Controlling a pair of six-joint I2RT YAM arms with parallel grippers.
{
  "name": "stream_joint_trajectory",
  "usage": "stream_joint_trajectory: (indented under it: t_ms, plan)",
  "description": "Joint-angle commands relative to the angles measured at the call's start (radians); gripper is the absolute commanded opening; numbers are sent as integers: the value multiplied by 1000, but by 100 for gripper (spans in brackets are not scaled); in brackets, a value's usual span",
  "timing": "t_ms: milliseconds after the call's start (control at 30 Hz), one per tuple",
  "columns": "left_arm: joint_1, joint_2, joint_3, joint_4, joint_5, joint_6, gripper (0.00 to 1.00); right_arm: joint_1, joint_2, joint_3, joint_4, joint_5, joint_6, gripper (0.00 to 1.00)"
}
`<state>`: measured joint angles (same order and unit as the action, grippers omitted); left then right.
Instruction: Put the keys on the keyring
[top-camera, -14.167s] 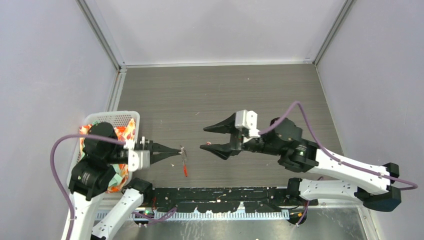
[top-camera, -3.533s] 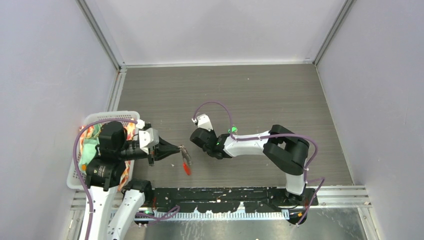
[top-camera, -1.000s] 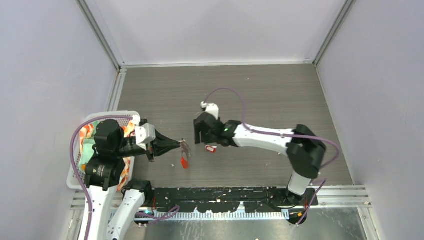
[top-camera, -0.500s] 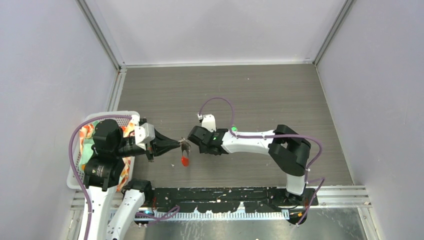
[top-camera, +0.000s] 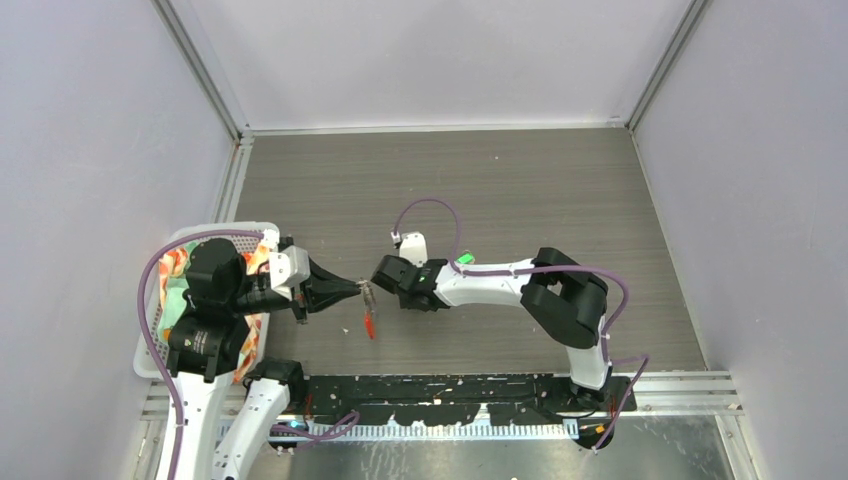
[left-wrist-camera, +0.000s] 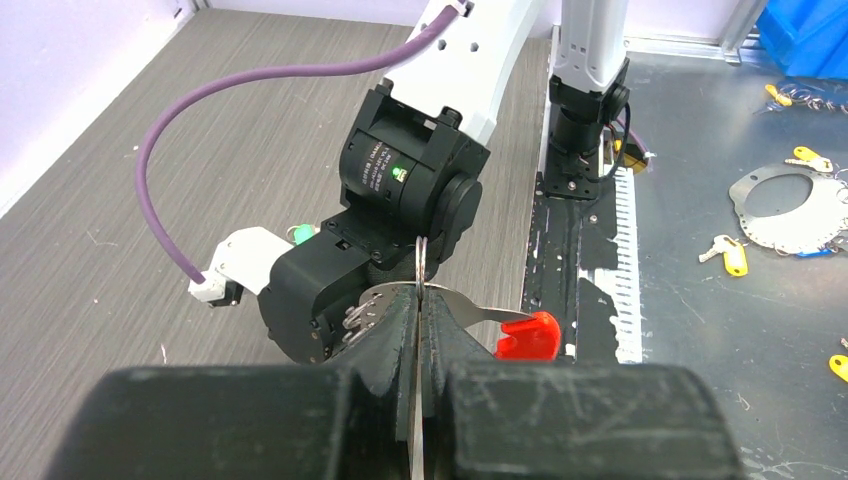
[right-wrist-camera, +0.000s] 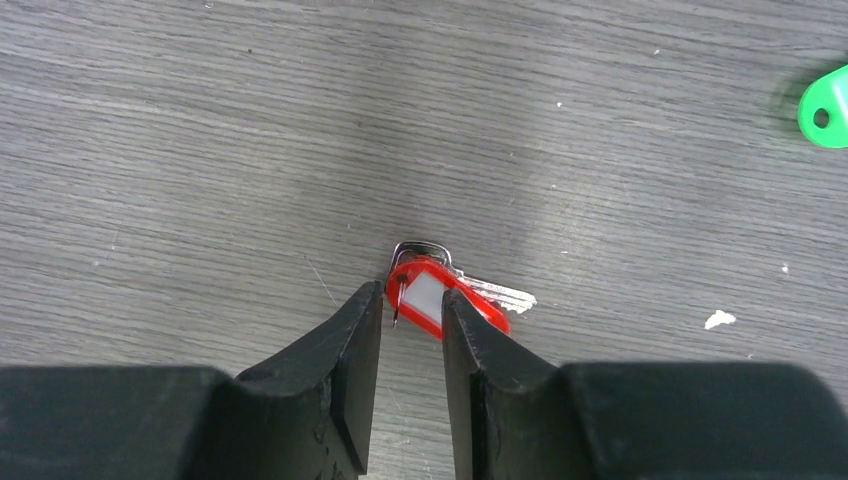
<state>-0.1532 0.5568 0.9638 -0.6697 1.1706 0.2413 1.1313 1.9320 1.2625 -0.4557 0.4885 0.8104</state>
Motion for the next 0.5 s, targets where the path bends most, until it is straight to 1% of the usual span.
stream_joint_trajectory:
  t_ms: [0,467]
  plan:
    - [-5,-6,37,42,14,-17,0,3,9,46,12,39,6,34]
    - [-9,-14,56,-4,11,9,0,3,33,97,-3,61,-10,33]
